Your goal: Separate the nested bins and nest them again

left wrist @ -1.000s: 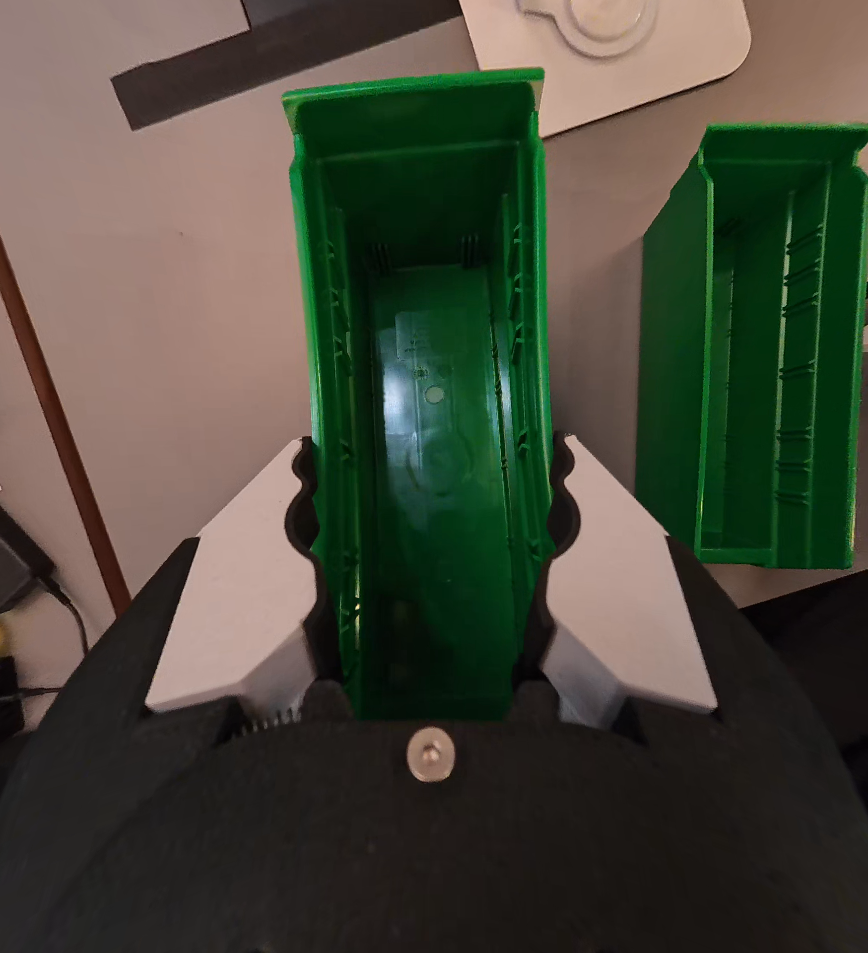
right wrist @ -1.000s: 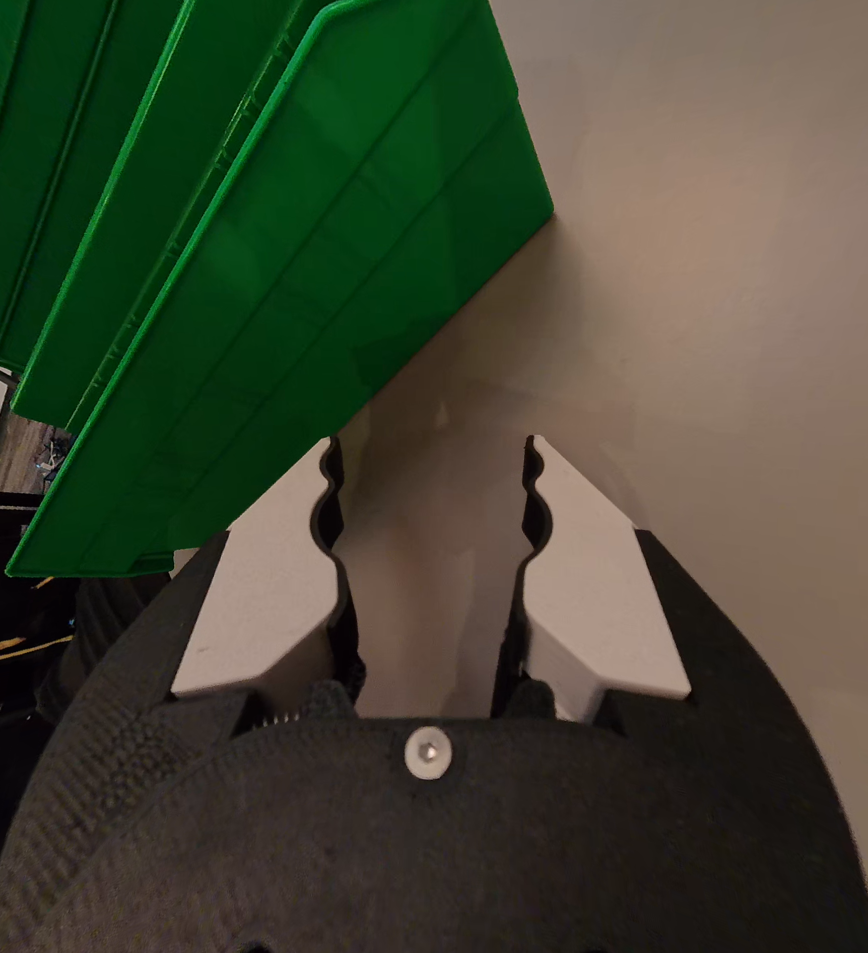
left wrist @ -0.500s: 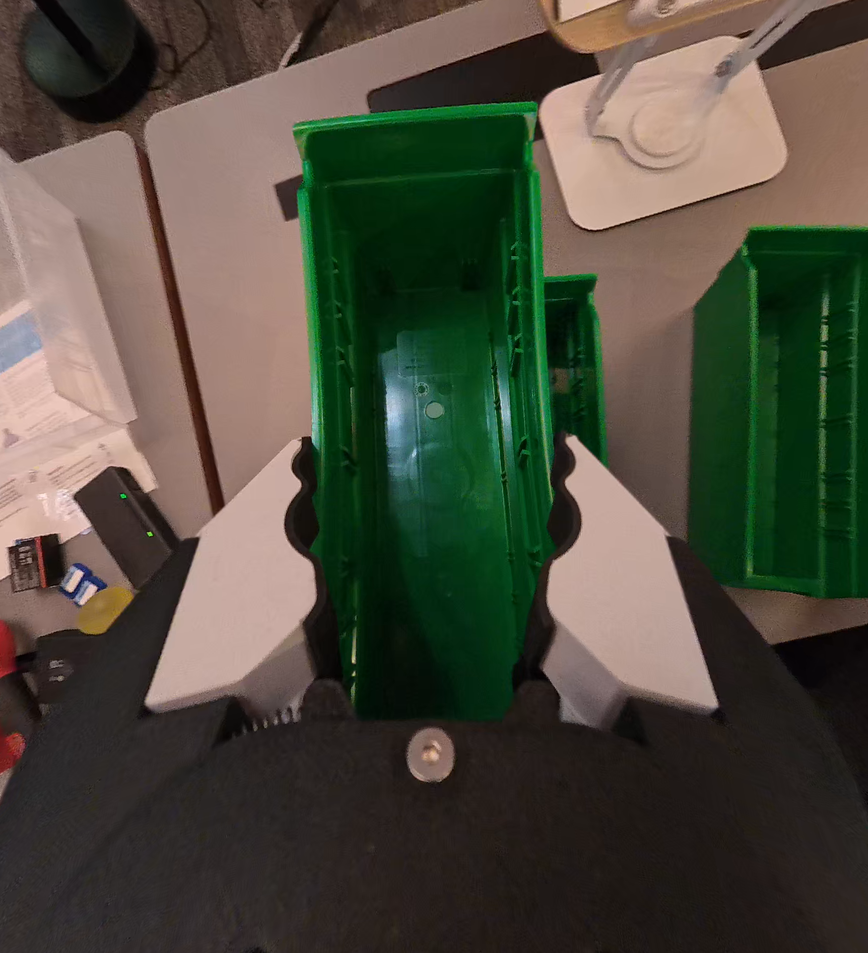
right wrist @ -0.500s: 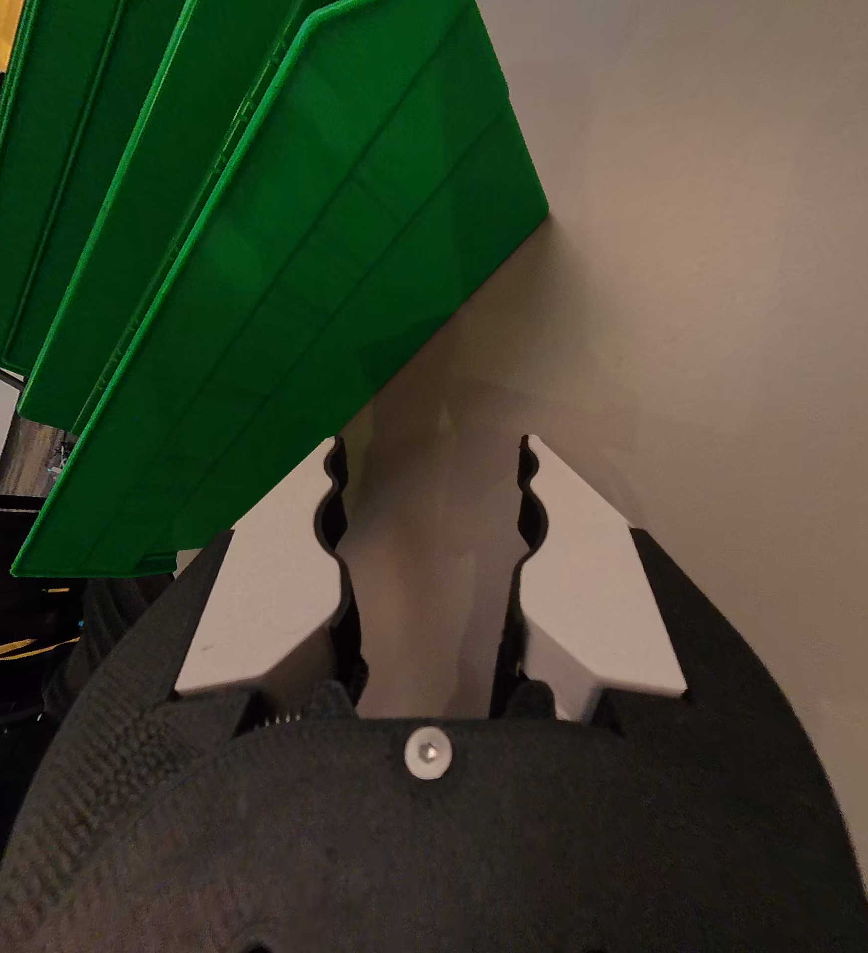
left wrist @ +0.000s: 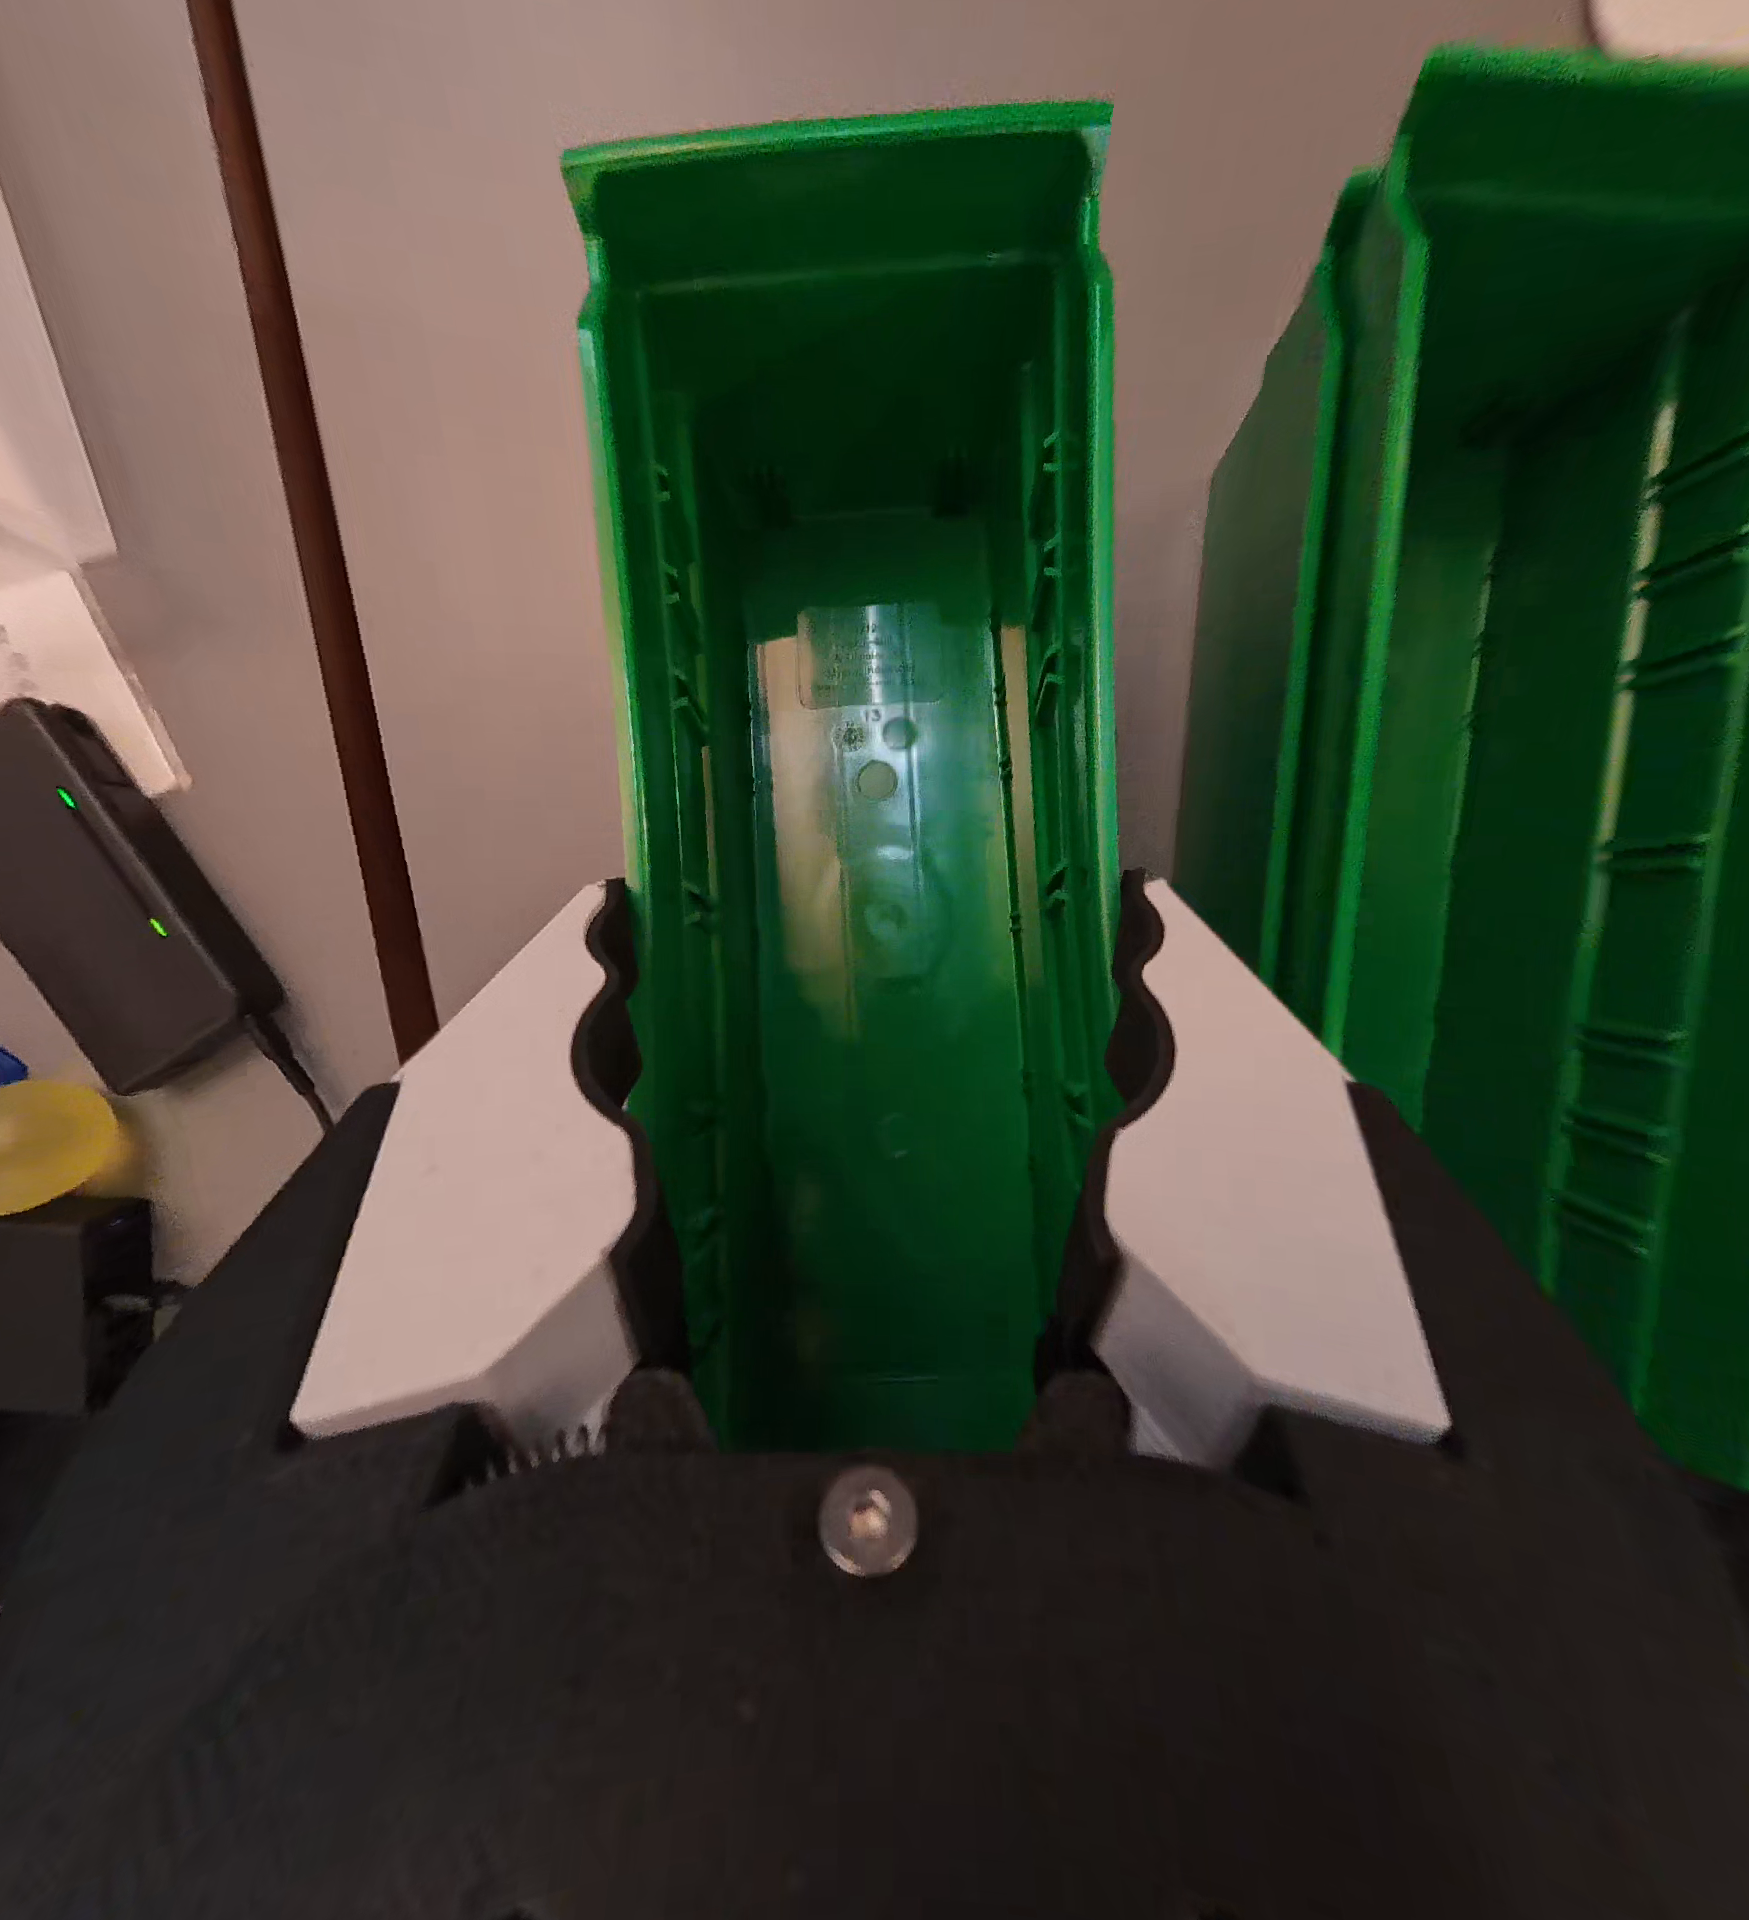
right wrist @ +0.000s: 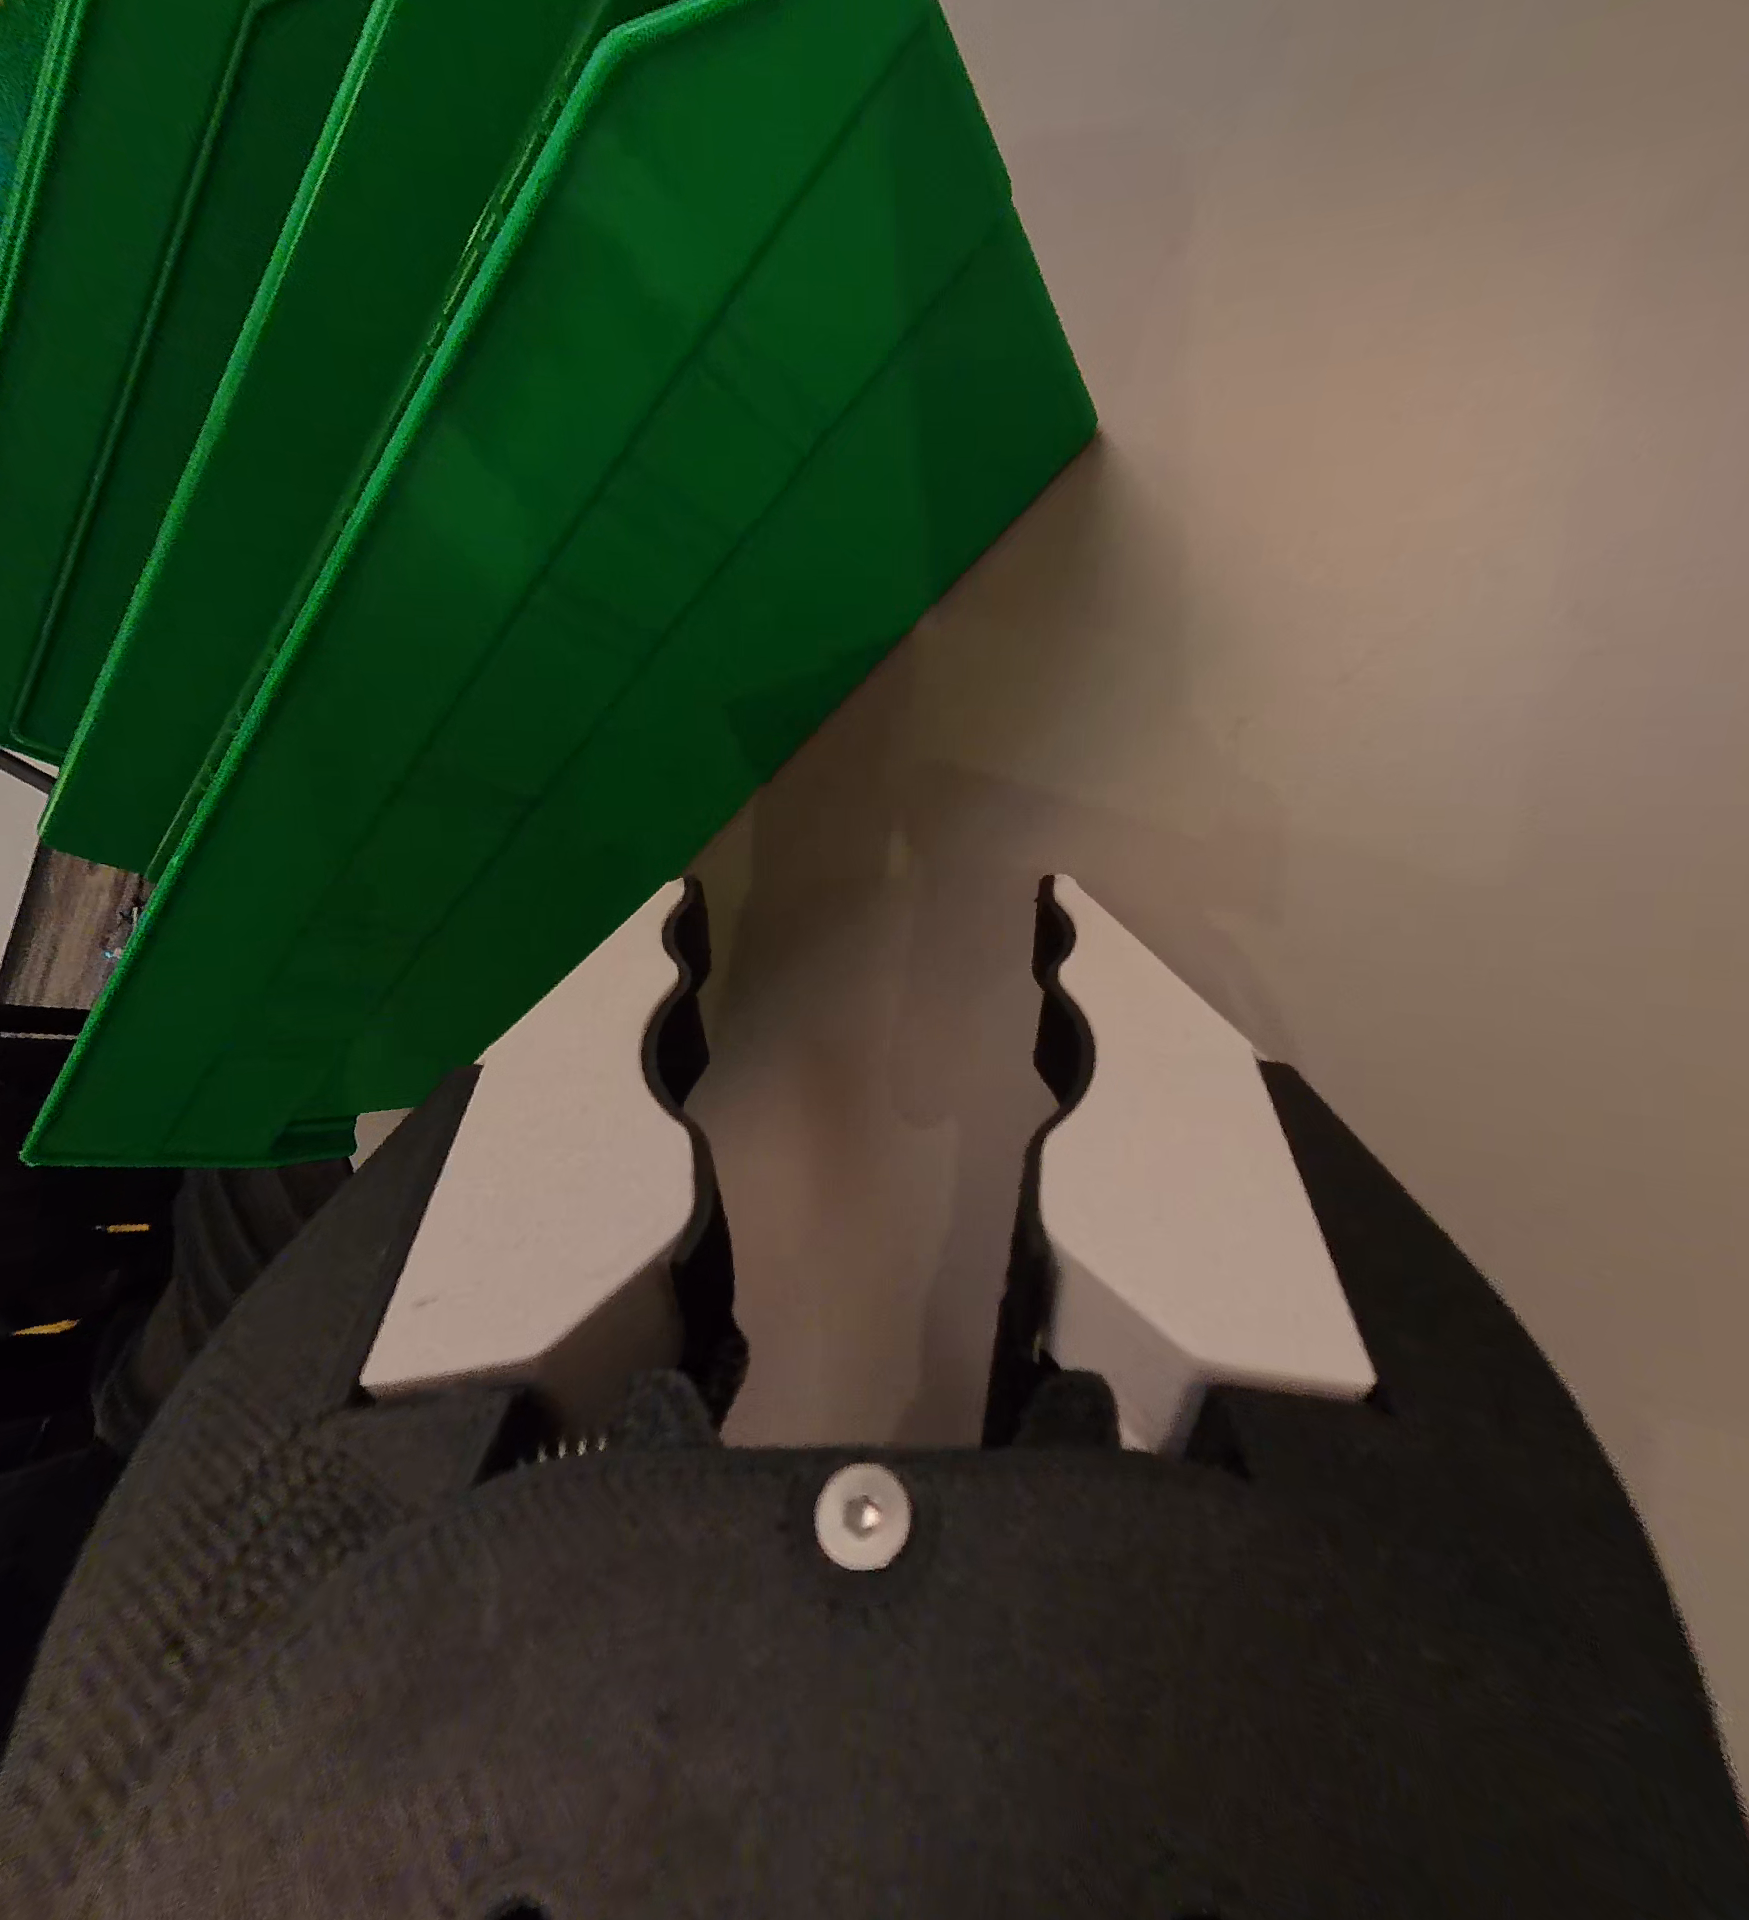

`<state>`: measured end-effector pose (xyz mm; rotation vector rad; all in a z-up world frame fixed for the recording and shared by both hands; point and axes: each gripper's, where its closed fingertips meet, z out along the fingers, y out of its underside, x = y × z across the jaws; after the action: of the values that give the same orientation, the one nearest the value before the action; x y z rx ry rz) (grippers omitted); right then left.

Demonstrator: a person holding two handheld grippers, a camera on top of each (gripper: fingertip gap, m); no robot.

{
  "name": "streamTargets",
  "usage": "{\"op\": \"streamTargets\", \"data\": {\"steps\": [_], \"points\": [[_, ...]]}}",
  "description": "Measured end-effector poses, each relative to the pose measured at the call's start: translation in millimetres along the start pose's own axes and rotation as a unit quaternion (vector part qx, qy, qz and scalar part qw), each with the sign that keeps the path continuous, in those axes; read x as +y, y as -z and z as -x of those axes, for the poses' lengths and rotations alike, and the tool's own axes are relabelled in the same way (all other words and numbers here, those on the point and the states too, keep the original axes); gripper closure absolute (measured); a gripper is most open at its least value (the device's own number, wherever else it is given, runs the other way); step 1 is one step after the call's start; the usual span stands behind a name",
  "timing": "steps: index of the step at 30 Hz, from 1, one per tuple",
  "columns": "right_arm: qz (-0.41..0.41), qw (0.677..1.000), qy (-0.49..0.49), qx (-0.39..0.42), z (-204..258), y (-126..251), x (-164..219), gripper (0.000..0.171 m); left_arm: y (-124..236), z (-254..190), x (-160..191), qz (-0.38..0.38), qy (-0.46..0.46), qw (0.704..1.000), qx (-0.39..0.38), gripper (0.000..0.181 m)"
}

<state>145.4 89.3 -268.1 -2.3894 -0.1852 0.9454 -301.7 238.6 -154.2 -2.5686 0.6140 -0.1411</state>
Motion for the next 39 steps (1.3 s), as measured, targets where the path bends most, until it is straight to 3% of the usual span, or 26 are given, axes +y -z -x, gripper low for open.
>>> {"op": "streamTargets", "data": {"steps": [9, 13, 16, 19, 22, 26, 30, 33, 39], "points": [[0.002, 1.0, -0.001, -0.006, 2, -2, 1, 0.113, -38, 4, 33, 0.007, 0.01, 1.0, 0.007, 0.077], [0.004, 1.0, -0.001, -0.007, 2, -1, 2, 0.112, -30, 6, 34, 0.01, 0.02, 1.0, 0.005, 0.068], [0.003, 1.0, -0.002, -0.008, 2, -1, 1, 0.113, -6, 5, 13, -0.036, -0.001, 0.999, -0.029, 0.055], [0.004, 1.0, -0.001, -0.008, 2, -2, 1, 0.113, 17, -21, -10, -0.064, -0.039, 0.997, -0.022, 0.051], [0.004, 1.0, -0.001, -0.008, 2, -2, 1, 0.112, 33, -79, -27, -0.078, -0.091, 0.992, 0.033, 0.05], [0.004, 1.0, 0.0, -0.008, 3, -2, 1, 0.112, 15, -133, -18, -0.008, -0.16, 0.986, 0.043, 0.038], [0.006, 1.0, 0.001, -0.008, 3, -1, 2, 0.112, -17, -147, -8, 0.044, -0.173, 0.984, 0.024, 0.04], [0.007, 1.0, 0.0, -0.007, 2, -1, 2, 0.111, -31, -149, -2, 0.07, -0.148, 0.986, 0.031, 0.054], [0.005, 1.0, 0.0, -0.011, 2, -1, 0, 0.111, -35, -149, -1, 0.079, -0.129, 0.987, 0.044, 0.072]]}}
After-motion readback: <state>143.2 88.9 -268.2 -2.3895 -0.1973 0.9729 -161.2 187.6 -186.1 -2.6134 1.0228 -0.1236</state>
